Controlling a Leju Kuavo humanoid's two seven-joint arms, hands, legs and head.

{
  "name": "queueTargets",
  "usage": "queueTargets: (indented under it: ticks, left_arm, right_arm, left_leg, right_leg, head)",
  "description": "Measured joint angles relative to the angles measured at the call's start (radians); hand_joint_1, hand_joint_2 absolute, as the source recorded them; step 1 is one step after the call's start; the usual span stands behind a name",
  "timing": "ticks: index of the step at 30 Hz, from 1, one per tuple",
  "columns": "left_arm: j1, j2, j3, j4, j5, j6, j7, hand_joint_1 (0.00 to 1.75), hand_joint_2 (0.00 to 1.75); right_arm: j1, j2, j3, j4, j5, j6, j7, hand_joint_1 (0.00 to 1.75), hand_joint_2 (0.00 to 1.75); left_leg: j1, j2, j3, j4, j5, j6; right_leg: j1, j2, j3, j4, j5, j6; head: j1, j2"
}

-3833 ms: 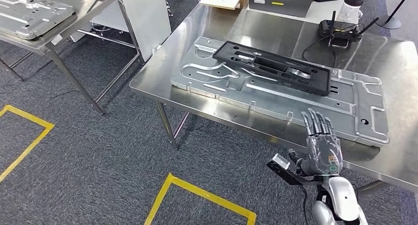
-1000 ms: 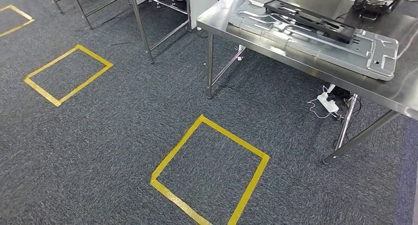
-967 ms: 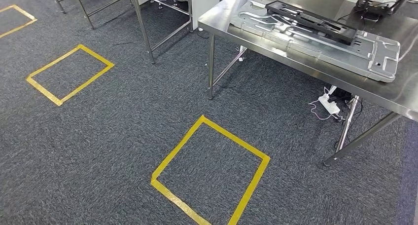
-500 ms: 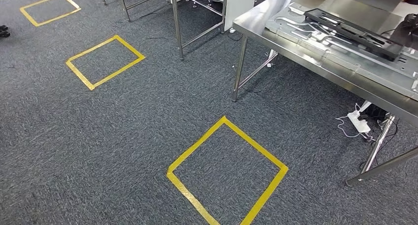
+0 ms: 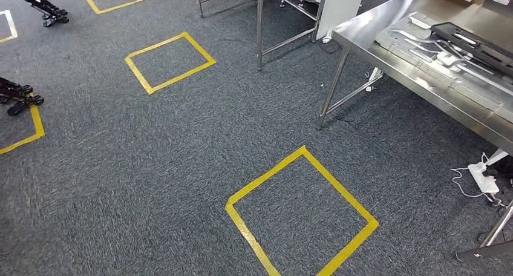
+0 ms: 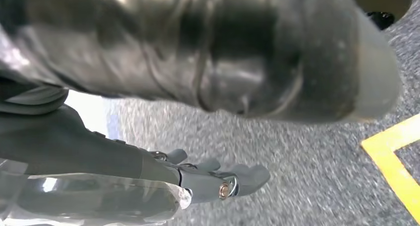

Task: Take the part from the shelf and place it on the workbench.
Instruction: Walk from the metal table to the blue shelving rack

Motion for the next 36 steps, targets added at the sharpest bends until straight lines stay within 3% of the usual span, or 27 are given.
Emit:
queueTargets:
  ticks: [2, 4, 6, 7, 8, 9, 10, 13, 15, 16, 17, 19, 21, 22, 23, 24, 25, 26, 28, 30, 32, 34, 36]
  left_arm:
    - [0.002, 0.007, 0.005, 0.000, 0.006, 0.002, -0.005, 0.00, 0.00]
    - [0.001, 0.012, 0.011, -0.001, 0.010, 0.003, -0.007, 0.00, 0.00]
    - [-0.003, 0.015, 0.016, -0.001, 0.012, 0.003, -0.009, 0.00, 0.00]
    - [-0.005, 0.016, 0.017, -0.001, 0.013, 0.004, -0.010, 0.00, 0.00]
    - [-0.005, 0.017, 0.018, -0.001, 0.013, 0.004, -0.010, 0.00, 0.00]
    - [-0.004, 0.018, 0.019, -0.001, 0.013, 0.004, -0.010, 0.00, 0.00]
    - [-0.003, 0.019, 0.019, -0.001, 0.013, 0.004, -0.010, 0.00, 0.00]
    - [-0.004, 0.023, 0.020, -0.001, 0.013, 0.004, -0.011, 0.00, 0.00]
    - [-0.005, 0.024, 0.020, -0.001, 0.013, 0.004, -0.011, 0.00, 0.00]
    - [-0.004, 0.025, 0.020, -0.002, 0.013, 0.004, -0.011, 0.00, 0.00]
    - [-0.001, 0.025, 0.021, -0.002, 0.013, 0.004, -0.011, 0.00, 0.00]
    - [0.000, 0.026, 0.022, -0.002, 0.013, 0.004, -0.011, 0.00, 0.00]
    - [-0.003, 0.026, 0.023, -0.002, 0.013, 0.004, -0.012, 0.00, 0.00]
    - [-0.004, 0.026, 0.023, -0.002, 0.013, 0.004, -0.012, 0.00, 0.00]
    - [-0.005, 0.026, 0.023, -0.002, 0.013, 0.004, -0.012, 0.00, 0.00]
    - [-0.005, 0.026, 0.023, -0.002, 0.013, 0.004, -0.012, 0.00, 0.00]
    - [-0.004, 0.026, 0.024, -0.002, 0.013, 0.004, -0.012, 0.00, 0.00]
    - [-0.004, 0.026, 0.024, -0.002, 0.013, 0.004, -0.012, 0.00, 0.00]
    - [-0.005, 0.024, 0.024, -0.002, 0.013, 0.004, -0.012, 0.00, 0.00]
    - [-0.007, 0.020, 0.024, -0.002, 0.013, 0.004, -0.010, 0.00, 0.00]
    - [-0.006, 0.018, 0.025, -0.002, 0.013, 0.004, -0.008, 0.00, 0.00]
    - [-0.004, 0.018, 0.026, -0.002, 0.014, 0.003, -0.004, 0.00, 0.00]
    - [-0.007, 0.017, 0.026, -0.002, 0.014, 0.003, 0.001, 0.00, 0.00]
  right_arm:
    - [-0.005, 0.001, 0.008, 0.002, 0.010, 0.007, 0.001, 0.00, 0.00]
    - [-0.006, 0.002, 0.015, 0.003, 0.020, 0.009, 0.003, 0.00, 0.00]
    - [-0.004, 0.003, 0.024, 0.005, 0.035, 0.010, 0.005, 0.00, 0.00]
    - [-0.004, 0.004, 0.029, 0.006, 0.043, 0.010, 0.006, 0.00, 0.00]
    - [-0.004, 0.004, 0.035, 0.007, 0.049, 0.010, 0.007, 0.00, 0.00]
    - [-0.004, 0.005, 0.040, 0.008, 0.053, 0.010, 0.007, 0.00, 0.00]
    - [-0.005, 0.006, 0.045, 0.008, 0.055, 0.010, 0.007, 0.00, 0.00]
    - [-0.006, 0.008, 0.054, 0.009, 0.056, 0.010, 0.007, 0.00, 0.00]
    - [-0.008, 0.009, 0.057, 0.010, 0.056, 0.010, 0.007, 0.00, 0.00]
    - [-0.010, 0.009, 0.058, 0.010, 0.056, 0.010, 0.007, 0.00, 0.00]
    - [-0.012, 0.010, 0.059, 0.010, 0.056, 0.010, 0.007, 0.00, 0.00]
    - [-0.014, 0.011, 0.060, 0.010, 0.056, 0.010, 0.007, 0.00, 0.00]
    - [-0.012, 0.012, 0.061, 0.011, 0.056, 0.010, 0.007, 0.00, 0.00]
    - [-0.010, 0.012, 0.061, 0.011, 0.056, 0.010, 0.007, 0.00, 0.00]
    - [-0.009, 0.012, 0.061, 0.011, 0.056, 0.010, 0.007, 0.00, 0.00]
    - [-0.008, 0.012, 0.061, 0.012, 0.056, 0.010, 0.007, 0.00, 0.00]
    - [-0.008, 0.012, 0.061, 0.012, 0.056, 0.010, 0.007, 0.00, 0.00]
    - [-0.007, 0.012, 0.061, 0.012, 0.056, 0.010, 0.007, 0.00, 0.00]
    - [-0.005, 0.010, 0.061, 0.012, 0.057, 0.010, 0.007, 0.00, 0.00]
    - [-0.006, 0.008, 0.063, 0.012, 0.062, 0.010, 0.007, 0.00, 0.00]
    - [-0.010, 0.007, 0.069, 0.012, 0.072, 0.013, 0.008, 0.00, 0.00]
    - [-0.011, 0.008, 0.076, 0.013, 0.079, 0.017, 0.010, 0.00, 0.00]
    - [-0.008, 0.010, 0.081, 0.014, 0.090, 0.021, 0.019, 0.00, 0.00]
  left_leg:
    - [0.003, -0.011, -0.007, 0.001, 0.002, -0.014]
    - [0.002, 0.028, -0.027, 0.041, -0.025, -0.024]
    - [0.005, 0.080, -0.084, 0.158, -0.091, -0.033]
    - [0.008, 0.089, -0.115, 0.223, -0.120, -0.038]
    - [0.012, 0.094, -0.136, 0.268, -0.133, -0.043]
    - [0.016, 0.098, -0.138, 0.276, -0.126, -0.047]
    - [0.019, 0.103, -0.119, 0.245, -0.102, -0.050]
    - [0.022, 0.152, -0.011, 0.047, -0.020, -0.050]
    - [0.016, 0.165, 0.010, 0.000, -0.010, -0.039]
    - [0.013, 0.155, 0.007, 0.001, -0.008, -0.031]
    - [0.014, 0.146, 0.007, -0.001, -0.006, -0.024]
    - [0.015, 0.129, 0.008, -0.008, 0.000, -0.008]
    - [0.014, 0.110, 0.007, -0.010, 0.004, 0.003]
    - [0.011, 0.100, 0.005, -0.010, 0.004, 0.006]
    - [0.008, 0.088, 0.004, -0.009, 0.005, 0.008]
    - [0.006, 0.075, 0.004, -0.008, 0.005, 0.008]
    - [0.004, 0.061, 0.004, -0.007, 0.004, 0.009]
    - [0.002, 0.046, 0.006, -0.006, 0.004, 0.008]
    - [0.002, 0.021, 0.005, -0.003, 0.003, 0.006]
    - [0.007, -0.001, -0.004, -0.002, 0.006, -0.002]
    - [0.012, -0.022, -0.010, -0.006, 0.012, -0.015]
    - [0.009, 0.009, -0.019, 0.011, 0.001, -0.024]
    - [0.009, 0.069, -0.064, 0.100, -0.049, -0.031]
  right_leg:
    - [0.000, -0.023, 0.005, -0.013, 0.006, -0.007]
    - [-0.003, -0.049, 0.013, -0.029, 0.014, -0.020]
    - [-0.001, -0.078, 0.016, -0.036, 0.016, -0.028]
    - [0.000, -0.094, 0.015, -0.036, 0.015, -0.030]
    - [0.001, -0.108, 0.015, -0.035, 0.014, -0.029]
    - [0.000, -0.121, 0.015, -0.034, 0.012, -0.028]
    - [-0.001, -0.133, 0.016, -0.033, 0.010, -0.025]
    - [0.000, -0.166, 0.023, -0.025, -0.001, -0.008]
    - [0.004, -0.182, 0.026, -0.020, -0.007, 0.006]
    - [0.003, -0.190, 0.029, -0.021, -0.007, 0.012]
    - [0.001, -0.188, 0.031, -0.020, -0.010, 0.019]
    - [-0.005, -0.150, 0.019, 0.015, -0.042, 0.028]
    - [-0.007, -0.097, -0.032, 0.127, -0.108, 0.028]
    - [-0.006, -0.084, -0.065, 0.194, -0.138, 0.027]
    - [-0.005, -0.079, -0.092, 0.246, -0.151, 0.025]
    - [-0.004, -0.077, -0.105, 0.265, -0.145, 0.022]
    - [-0.002, -0.074, -0.100, 0.247, -0.119, 0.017]
    - [0.001, -0.066, -0.078, 0.192, -0.078, 0.010]
    - [0.006, -0.018, -0.025, 0.061, -0.010, -0.008]
    - [0.011, 0.017, -0.002, -0.001, 0.008, -0.021]
    - [0.012, 0.002, 0.004, -0.018, 0.011, -0.026]
    - [0.007, -0.026, 0.020, -0.045, 0.021, -0.033]
    - [0.007, -0.059, 0.034, -0.064, 0.026, -0.038]
  head:
    - [0.000, 0.000]
    - [-0.001, 0.000]
    - [-0.001, 0.000]
    - [-0.001, 0.000]
    - [-0.001, 0.000]
    - [-0.001, 0.000]
    - [-0.001, 0.000]
    - [0.000, 0.000]
    - [0.001, 0.000]
    - [0.002, 0.000]
    - [0.002, 0.000]
    - [0.003, 0.000]
    - [0.003, 0.000]
    - [0.003, 0.000]
    - [0.003, 0.000]
    - [0.003, 0.000]
    - [0.003, 0.000]
    - [0.003, 0.000]
    - [0.003, 0.000]
    - [0.004, 0.000]
    - [0.005, 0.000]
    - [0.005, 0.000]
    - [0.005, 0.000]
